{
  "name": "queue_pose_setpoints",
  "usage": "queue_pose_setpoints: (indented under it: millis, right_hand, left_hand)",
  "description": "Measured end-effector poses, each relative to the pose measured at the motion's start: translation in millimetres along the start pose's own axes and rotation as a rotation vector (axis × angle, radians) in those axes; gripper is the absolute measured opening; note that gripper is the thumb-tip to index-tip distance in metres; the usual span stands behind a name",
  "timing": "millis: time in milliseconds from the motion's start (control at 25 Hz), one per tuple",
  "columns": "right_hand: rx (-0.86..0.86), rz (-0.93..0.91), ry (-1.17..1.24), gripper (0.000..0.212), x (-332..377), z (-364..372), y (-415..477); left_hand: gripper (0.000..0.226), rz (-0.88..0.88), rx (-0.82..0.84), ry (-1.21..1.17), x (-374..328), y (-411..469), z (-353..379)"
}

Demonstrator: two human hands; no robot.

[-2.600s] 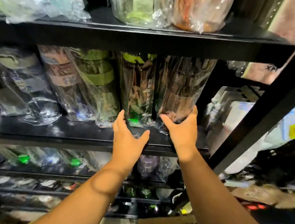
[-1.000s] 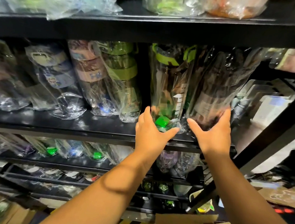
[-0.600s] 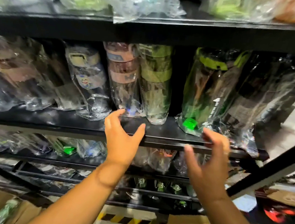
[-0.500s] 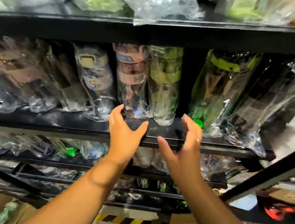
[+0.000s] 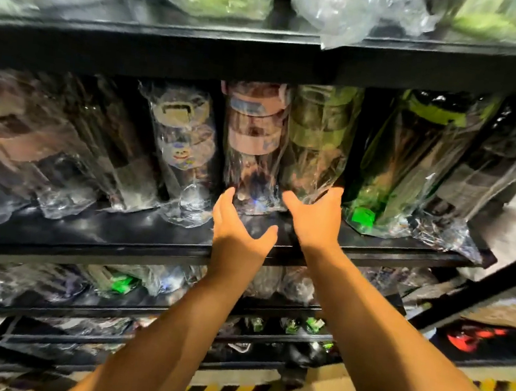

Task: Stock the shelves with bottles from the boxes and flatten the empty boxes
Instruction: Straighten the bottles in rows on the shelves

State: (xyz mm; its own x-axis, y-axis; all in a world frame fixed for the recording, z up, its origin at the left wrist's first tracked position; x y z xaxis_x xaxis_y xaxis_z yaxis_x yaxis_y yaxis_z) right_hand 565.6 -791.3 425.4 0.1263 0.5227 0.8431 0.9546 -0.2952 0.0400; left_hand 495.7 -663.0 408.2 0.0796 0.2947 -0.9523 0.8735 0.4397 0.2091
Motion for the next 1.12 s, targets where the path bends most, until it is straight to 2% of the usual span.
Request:
queue_pose_setpoints:
  millis: [160, 320, 400, 520, 600, 880, 1120]
  right_hand:
    - [-0.053, 0.006, -0.051, 0.057, 2, 4, 1]
    - [-0.134, -0.044, -0.050, 0.057, -1, -3, -10]
    - [-0.161, -0.056, -0.030, 0.064, -4, -12, -18]
    - [-0.151, -0.051, -0.031, 0.088, -11, -24, -26]
    - [-0.147, -0.060, -0.039, 0.094, -18, -30, -29]
    - [-0.121, -0.090, -0.041, 0.091, -28, -32, -27]
    - [-0.105, -0.112, -0.033, 0.088, -31, -33, -24]
  left_hand:
    - [0.100, -0.052, 0.020, -0.047, -2, 6, 1]
    - [0.098, -0.094, -0.033, 0.020, -6, 20, 5]
    - [0.095, -0.151, -0.069, 0.027, -8, 26, 9]
    - [0.086, -0.190, -0.173, 0.027, -12, 29, 17]
    - [0.085, -0.226, -0.211, 0.062, -14, 32, 22]
    - [0.084, -0.318, -0.264, 0.279, -21, 42, 35]
    - [0.080, -0.316, -0.291, 0.280, -24, 41, 35]
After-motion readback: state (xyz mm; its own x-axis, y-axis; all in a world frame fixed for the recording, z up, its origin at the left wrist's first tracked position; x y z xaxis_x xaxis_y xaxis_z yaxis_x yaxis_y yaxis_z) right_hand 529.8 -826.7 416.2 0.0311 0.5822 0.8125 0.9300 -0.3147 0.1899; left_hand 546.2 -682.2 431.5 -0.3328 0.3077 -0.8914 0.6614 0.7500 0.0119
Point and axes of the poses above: each hand's wrist, its own y-axis towards the middle knuckle, its own z-axis out of the palm, x = y × z, the point moved 2 cm from there along y, towards the middle knuckle, and after that the axes turned 11 degrees about -y, right-handed, at the moved point
